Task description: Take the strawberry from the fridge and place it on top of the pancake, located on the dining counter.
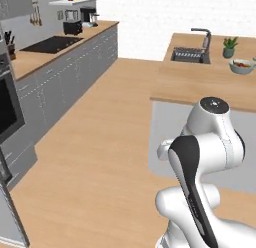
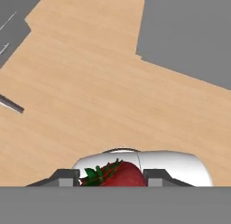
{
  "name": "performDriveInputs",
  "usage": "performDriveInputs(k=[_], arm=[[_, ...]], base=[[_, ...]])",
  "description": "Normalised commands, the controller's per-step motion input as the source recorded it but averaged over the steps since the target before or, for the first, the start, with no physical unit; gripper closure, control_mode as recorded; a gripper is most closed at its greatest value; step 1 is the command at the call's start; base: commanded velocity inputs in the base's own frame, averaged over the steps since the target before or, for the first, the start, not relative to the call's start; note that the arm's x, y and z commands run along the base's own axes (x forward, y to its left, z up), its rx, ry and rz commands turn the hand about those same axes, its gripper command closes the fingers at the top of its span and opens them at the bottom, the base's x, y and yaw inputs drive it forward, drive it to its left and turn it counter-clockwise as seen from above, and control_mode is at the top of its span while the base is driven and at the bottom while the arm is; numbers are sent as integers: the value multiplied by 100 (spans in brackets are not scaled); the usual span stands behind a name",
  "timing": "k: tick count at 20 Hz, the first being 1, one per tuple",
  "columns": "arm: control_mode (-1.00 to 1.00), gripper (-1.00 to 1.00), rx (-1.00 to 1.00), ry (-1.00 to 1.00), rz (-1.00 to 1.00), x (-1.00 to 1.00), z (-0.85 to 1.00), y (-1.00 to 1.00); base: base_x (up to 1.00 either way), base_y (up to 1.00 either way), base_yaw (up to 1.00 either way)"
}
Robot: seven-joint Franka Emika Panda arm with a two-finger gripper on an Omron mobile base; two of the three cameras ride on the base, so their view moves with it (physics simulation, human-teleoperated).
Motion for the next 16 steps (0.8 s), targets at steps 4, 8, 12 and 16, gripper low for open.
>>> performDriveInputs(k=[4,8,12,16], arm=[[100,100,0,0,0,0,0,0],[100,100,0,0,0,0,0,0],[100,100,0,0,0,0,0,0],[100,100,0,0,0,0,0,0]], base=[[2,-100,-19],[1,-100,-20],[0,-100,-18],[0,-100,-14]])
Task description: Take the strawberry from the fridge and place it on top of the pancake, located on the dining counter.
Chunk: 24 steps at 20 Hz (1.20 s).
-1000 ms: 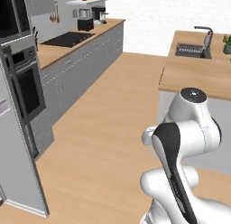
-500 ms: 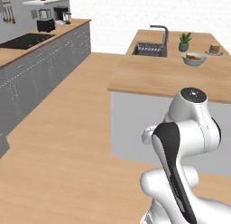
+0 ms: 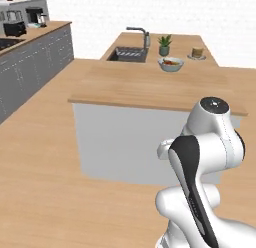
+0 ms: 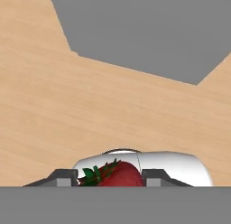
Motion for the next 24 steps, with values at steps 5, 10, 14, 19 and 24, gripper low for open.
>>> performDriveInputs(k=[5,10,14,19,24], arm=[[100,100,0,0,0,0,0,0],[100,100,0,0,0,0,0,0],[100,100,0,0,0,0,0,0],[100,100,0,0,0,0,0,0],[100,100,0,0,0,0,0,0]], base=[[17,-100,-14],[32,-100,-8],[32,-100,-5],[32,-100,0],[33,-100,0]])
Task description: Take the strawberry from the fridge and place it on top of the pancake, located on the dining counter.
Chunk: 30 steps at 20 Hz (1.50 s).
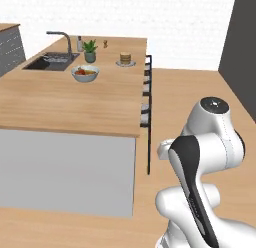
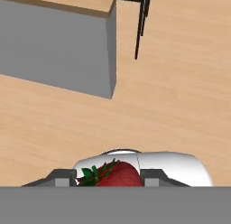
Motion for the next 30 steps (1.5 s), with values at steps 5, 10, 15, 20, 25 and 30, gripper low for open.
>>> performDriveInputs(k=[5,10,15,20,25,30], arm=[[100,100,0,0,0,0,0,0],[100,100,0,0,0,0,0,0],[100,100,0,0,0,0,0,0],[100,100,0,0,0,0,0,0],[100,100,0,0,0,0,0,0],[100,100,0,0,0,0,0,0]], base=[[43,-100,0],[49,-100,8],[62,-100,18],[88,-98,41],[90,-100,50],[81,-100,51]])
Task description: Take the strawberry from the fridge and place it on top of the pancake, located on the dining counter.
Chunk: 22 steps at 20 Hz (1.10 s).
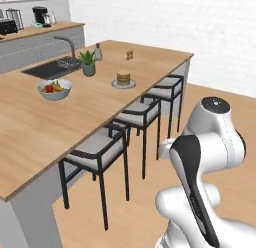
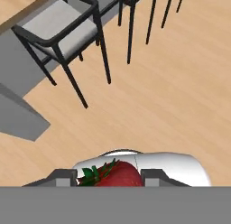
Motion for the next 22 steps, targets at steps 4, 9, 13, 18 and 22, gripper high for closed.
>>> performDriveInputs(k=[4,9,13,18,22], arm=[[100,100,0,0,0,0,0,0],[100,100,0,0,0,0,0,0],[100,100,0,0,0,0,0,0],[100,100,0,0,0,0,0,0],[100,100,0,0,0,0,0,0]], base=[[69,-100,48],[66,-100,52],[42,-100,56],[33,-100,53],[36,-100,52]])
